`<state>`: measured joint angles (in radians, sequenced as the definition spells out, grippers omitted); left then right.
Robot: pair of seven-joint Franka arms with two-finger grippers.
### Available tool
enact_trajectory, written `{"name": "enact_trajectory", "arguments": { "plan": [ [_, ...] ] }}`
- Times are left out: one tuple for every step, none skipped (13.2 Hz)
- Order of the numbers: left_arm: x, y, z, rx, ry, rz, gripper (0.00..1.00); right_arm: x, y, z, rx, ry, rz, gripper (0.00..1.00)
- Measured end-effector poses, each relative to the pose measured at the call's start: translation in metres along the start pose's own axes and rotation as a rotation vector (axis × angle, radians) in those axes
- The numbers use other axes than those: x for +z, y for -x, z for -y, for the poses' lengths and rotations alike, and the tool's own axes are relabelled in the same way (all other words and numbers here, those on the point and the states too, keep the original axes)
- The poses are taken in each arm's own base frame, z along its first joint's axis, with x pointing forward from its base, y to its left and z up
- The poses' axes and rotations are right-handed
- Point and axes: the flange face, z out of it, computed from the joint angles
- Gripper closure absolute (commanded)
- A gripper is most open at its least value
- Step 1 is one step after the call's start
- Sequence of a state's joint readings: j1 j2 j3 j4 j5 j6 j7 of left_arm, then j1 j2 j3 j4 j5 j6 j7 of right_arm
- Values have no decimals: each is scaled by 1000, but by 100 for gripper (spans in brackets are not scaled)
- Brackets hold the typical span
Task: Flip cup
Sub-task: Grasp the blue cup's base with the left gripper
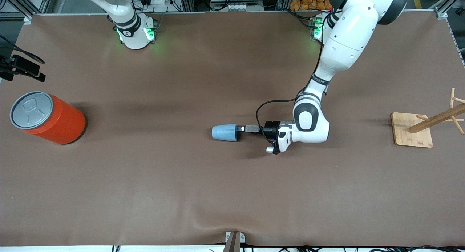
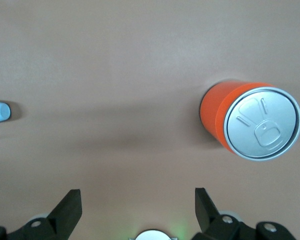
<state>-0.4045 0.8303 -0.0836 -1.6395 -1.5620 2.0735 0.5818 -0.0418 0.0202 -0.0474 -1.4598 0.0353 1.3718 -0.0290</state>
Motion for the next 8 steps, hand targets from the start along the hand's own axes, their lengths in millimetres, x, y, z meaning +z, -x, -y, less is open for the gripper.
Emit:
{"name": "enact_trajectory", "arguments": {
  "plan": [
    [4,-3,0,1,4,-5,0,2,2,0,0,-1,22,0],
    [9,-6,0,-1,16,-10,0,3,4,0,0,-1,34,0],
    [14,-8,-2,0,26,-13,0,2,5,2,-3,-1,36,0],
    [19,-8,-4,2,30,-16,0,1,6,4,-7,-1,34,0],
    [23,-8,-5,4,30,-20,0,0,6,5,-10,0,32,0],
    [27,-8,-6,6,29,-22,5,-1,7,6,-11,0,30,0],
    [31,-8,-6,7,30,-22,17,-2,8,6,-11,0,28,0],
    [35,-8,-6,7,30,-23,35,-3,8,6,-11,0,27,0]
  ]
}}
